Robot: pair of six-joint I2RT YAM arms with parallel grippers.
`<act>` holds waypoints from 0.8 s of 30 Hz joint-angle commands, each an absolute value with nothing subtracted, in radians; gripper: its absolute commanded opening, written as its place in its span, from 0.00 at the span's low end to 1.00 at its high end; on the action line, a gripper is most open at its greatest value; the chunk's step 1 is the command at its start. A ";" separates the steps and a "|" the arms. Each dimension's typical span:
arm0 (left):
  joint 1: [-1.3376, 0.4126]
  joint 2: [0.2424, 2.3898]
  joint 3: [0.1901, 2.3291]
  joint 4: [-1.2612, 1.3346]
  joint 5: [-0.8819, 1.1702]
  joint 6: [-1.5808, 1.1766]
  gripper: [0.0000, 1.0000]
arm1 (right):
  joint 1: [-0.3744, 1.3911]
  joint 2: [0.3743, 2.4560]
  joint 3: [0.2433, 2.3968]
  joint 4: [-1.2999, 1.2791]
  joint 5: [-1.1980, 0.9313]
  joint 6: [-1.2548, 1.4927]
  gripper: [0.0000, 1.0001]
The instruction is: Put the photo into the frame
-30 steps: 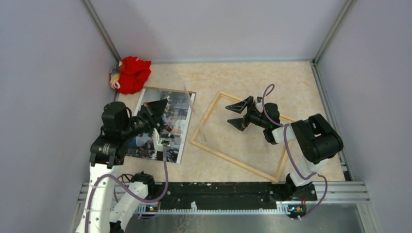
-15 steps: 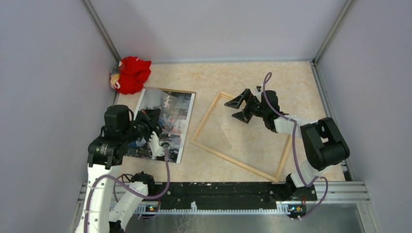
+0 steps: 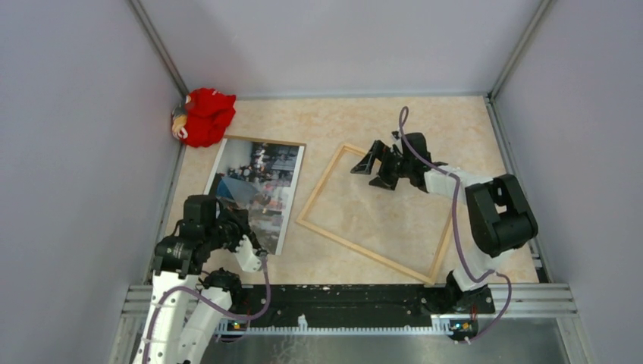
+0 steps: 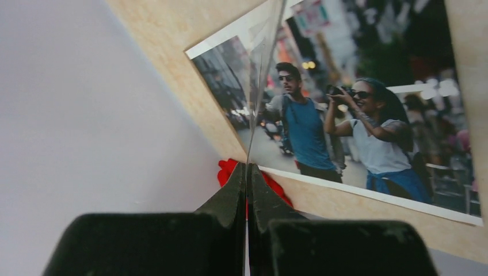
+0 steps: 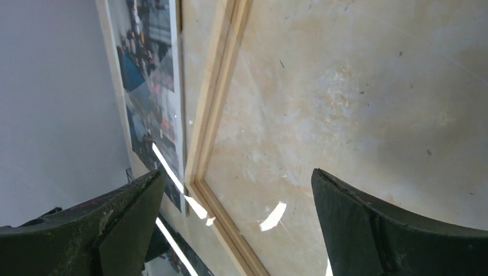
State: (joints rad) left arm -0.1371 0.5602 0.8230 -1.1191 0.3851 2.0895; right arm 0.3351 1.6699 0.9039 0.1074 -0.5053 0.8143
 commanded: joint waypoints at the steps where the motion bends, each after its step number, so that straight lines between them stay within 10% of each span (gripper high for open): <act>1: -0.133 0.550 0.762 -1.041 0.324 2.441 0.00 | 0.326 1.736 0.958 0.070 -0.571 0.736 0.99; 24: -0.133 0.508 0.580 -0.864 0.283 2.418 0.00 | 0.302 2.127 1.219 0.149 -0.913 0.693 0.86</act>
State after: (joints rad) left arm -0.1371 0.5144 0.5774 -0.9119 0.2714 2.0895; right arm 0.3054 2.0701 1.1809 0.1230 -0.8783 0.7326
